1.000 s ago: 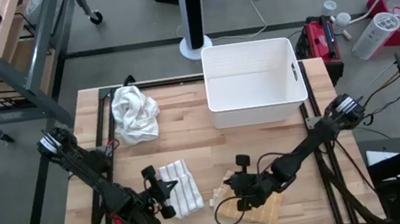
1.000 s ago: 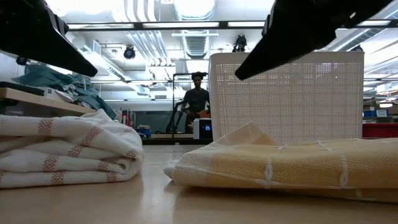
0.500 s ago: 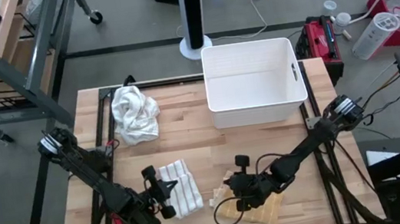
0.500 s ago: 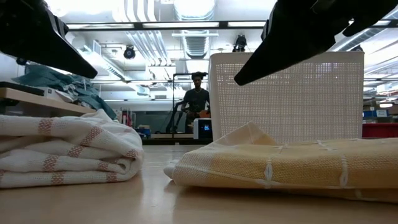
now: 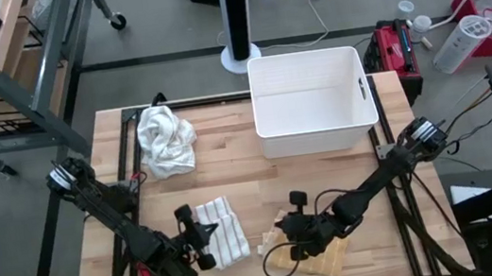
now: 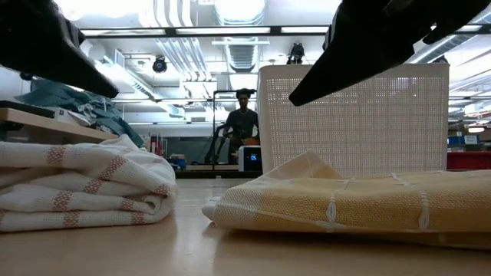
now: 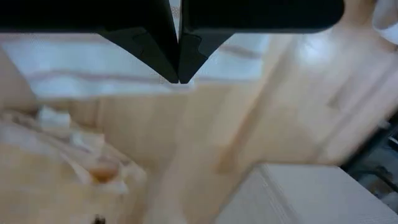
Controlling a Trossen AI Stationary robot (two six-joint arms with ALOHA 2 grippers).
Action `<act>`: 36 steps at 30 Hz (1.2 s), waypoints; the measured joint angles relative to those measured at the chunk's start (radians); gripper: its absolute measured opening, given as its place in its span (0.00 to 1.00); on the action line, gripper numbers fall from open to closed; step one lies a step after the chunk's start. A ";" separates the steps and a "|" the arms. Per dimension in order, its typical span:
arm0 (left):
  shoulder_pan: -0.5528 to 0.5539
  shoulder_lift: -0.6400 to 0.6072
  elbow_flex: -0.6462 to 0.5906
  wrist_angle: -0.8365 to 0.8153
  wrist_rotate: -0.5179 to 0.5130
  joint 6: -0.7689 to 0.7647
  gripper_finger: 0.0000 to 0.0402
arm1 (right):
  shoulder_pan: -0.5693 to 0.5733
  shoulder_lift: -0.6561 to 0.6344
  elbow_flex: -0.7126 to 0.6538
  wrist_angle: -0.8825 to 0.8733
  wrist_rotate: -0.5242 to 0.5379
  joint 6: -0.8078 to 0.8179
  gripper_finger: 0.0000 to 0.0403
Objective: Fold towel
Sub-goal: Stack the white kitchen towel on top of the yellow kitchen towel
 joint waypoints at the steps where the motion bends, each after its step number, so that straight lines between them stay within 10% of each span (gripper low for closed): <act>1: 0.000 -0.002 0.000 -0.010 0.045 0.000 0.00 | 0.000 0.000 0.000 0.006 0.000 0.019 0.00; 12: 0.065 -0.026 0.001 -0.261 0.210 -0.160 0.00 | -0.011 0.000 0.000 0.061 -0.008 0.001 0.00; 18: 0.208 -0.032 -0.012 -0.203 0.580 0.085 0.00 | -0.013 0.000 0.000 0.060 -0.008 0.003 0.00; 36: 0.166 -0.092 -0.011 0.027 0.415 0.180 0.00 | -0.002 0.000 0.000 0.069 -0.063 0.090 0.00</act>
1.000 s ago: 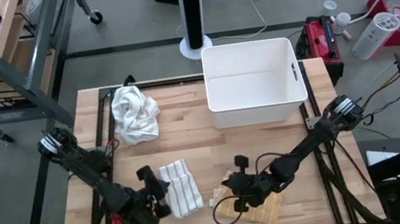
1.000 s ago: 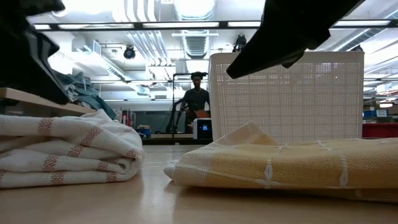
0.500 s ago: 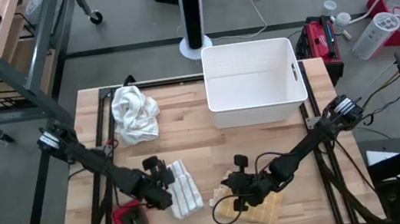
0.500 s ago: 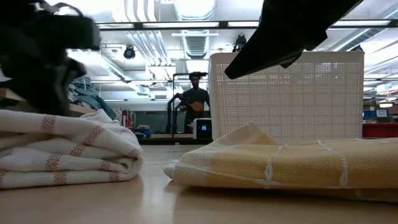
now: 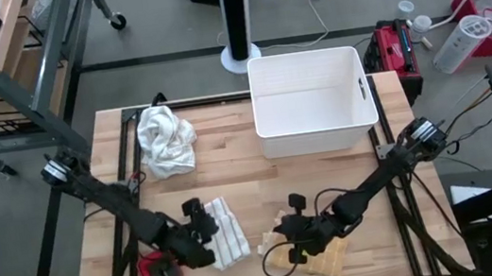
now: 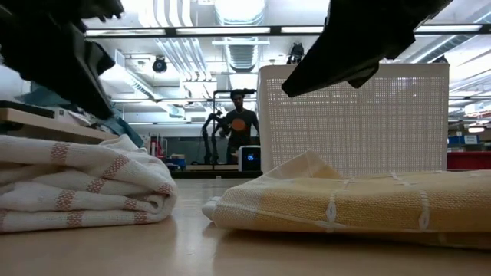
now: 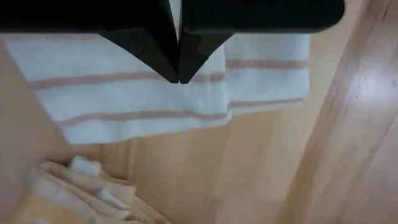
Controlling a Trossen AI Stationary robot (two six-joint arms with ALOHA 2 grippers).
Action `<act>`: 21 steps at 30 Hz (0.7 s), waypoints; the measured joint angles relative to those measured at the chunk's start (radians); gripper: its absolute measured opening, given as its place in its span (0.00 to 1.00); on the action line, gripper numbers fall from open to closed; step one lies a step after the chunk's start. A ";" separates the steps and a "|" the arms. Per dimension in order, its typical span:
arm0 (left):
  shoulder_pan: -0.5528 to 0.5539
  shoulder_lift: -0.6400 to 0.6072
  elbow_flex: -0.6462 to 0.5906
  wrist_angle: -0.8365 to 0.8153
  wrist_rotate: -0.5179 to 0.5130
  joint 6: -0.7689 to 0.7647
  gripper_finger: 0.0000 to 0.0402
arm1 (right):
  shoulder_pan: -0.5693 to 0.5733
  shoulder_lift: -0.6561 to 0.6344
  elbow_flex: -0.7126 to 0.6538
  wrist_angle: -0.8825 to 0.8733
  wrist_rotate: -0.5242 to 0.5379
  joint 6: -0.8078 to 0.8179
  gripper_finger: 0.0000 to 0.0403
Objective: Fold towel
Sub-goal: Stack the white kitchen towel on top of the yellow kitchen towel
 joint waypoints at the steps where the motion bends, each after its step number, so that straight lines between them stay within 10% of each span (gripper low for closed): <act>1: -0.009 -0.003 0.000 -0.010 0.009 0.003 0.00 | 0.000 0.000 0.000 0.020 -0.016 0.010 0.00; 10: -0.093 -0.009 -0.018 -0.080 -0.097 -0.128 0.00 | -0.019 0.156 0.067 0.337 -0.111 -0.074 0.00; 21: -0.104 -0.017 -0.022 -0.038 -0.327 -0.139 0.00 | -0.078 0.368 0.354 0.103 -0.122 0.009 0.00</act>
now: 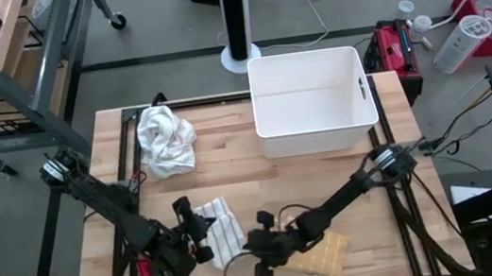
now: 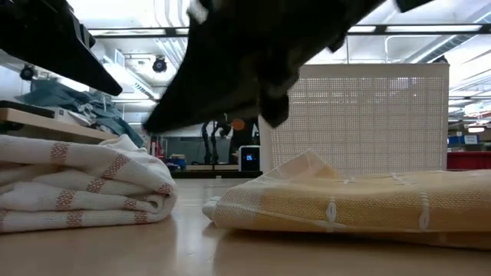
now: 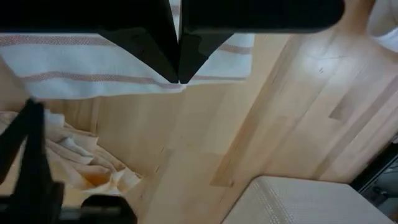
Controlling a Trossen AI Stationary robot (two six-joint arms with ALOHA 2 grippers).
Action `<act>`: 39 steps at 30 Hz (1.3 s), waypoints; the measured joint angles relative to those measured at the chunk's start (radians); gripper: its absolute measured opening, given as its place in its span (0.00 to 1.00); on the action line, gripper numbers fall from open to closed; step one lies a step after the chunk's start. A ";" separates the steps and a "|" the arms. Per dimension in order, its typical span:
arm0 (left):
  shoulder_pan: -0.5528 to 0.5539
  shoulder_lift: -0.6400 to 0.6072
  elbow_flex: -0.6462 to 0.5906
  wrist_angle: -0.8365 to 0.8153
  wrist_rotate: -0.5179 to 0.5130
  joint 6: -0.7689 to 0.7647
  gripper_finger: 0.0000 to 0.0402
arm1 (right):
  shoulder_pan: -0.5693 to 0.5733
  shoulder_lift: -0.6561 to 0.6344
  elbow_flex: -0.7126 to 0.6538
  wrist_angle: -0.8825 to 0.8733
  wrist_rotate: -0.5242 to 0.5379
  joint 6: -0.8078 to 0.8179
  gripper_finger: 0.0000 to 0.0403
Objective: Fold towel
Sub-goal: Stack the white kitchen towel on top of the yellow kitchen towel
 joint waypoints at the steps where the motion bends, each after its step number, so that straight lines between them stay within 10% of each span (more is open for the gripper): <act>1: 0.000 0.000 0.000 0.000 0.000 0.000 0.00 | -0.005 0.013 0.029 -0.056 -0.020 0.009 0.00; 18: -0.063 -0.002 -0.011 0.044 0.015 -0.005 0.00 | 0.085 -0.110 0.101 -0.240 0.116 -0.290 0.00; 39: -0.087 -0.002 -0.014 0.018 0.046 -0.053 0.00 | 0.089 -0.146 0.100 -0.266 0.108 -0.249 0.00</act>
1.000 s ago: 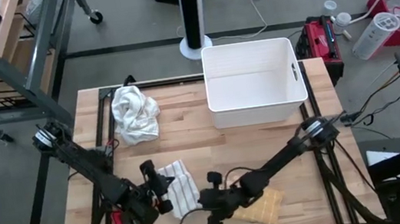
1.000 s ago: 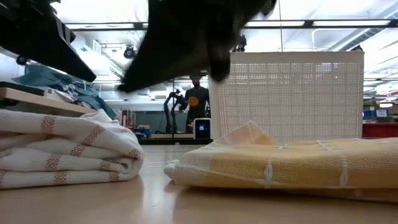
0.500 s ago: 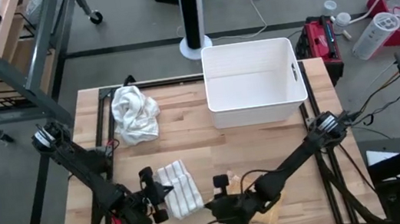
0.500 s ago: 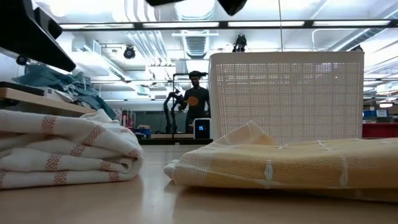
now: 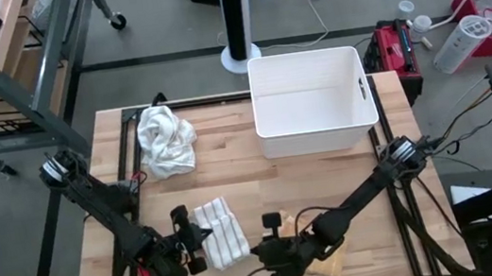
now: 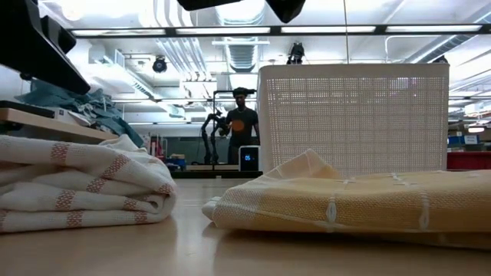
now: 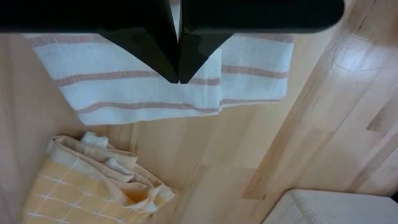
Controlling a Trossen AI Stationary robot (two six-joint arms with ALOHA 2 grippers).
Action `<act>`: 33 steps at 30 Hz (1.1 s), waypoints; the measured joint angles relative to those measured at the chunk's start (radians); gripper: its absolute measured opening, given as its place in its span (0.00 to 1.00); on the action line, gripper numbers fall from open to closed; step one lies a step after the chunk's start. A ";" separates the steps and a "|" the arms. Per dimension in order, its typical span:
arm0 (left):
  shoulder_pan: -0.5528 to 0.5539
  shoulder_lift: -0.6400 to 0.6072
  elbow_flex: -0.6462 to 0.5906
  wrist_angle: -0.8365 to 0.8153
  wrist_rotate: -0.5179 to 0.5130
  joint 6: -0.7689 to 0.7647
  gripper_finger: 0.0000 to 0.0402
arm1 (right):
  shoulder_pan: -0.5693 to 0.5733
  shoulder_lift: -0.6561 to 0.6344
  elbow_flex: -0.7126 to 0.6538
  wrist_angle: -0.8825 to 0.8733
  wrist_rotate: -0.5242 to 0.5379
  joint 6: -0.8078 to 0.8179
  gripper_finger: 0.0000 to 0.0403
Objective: Fold towel
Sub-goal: Stack the white kitchen towel on top of the yellow kitchen towel
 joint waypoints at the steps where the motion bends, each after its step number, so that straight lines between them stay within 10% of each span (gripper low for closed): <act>1: 0.000 0.000 0.000 0.000 0.003 0.000 0.00 | -0.001 0.000 0.000 0.000 0.000 0.009 0.00; 12: 0.000 0.000 -0.078 0.032 0.140 -0.083 0.00 | -0.100 0.000 -0.003 -0.196 -0.015 0.501 0.00; 25: 0.001 0.000 -0.199 0.234 0.239 -0.099 0.00 | -0.284 0.015 -0.096 0.068 -0.435 0.477 0.03; 33: 0.016 0.000 -0.245 0.305 0.239 -0.101 0.00 | -0.353 0.015 -0.157 0.086 -0.464 0.525 0.26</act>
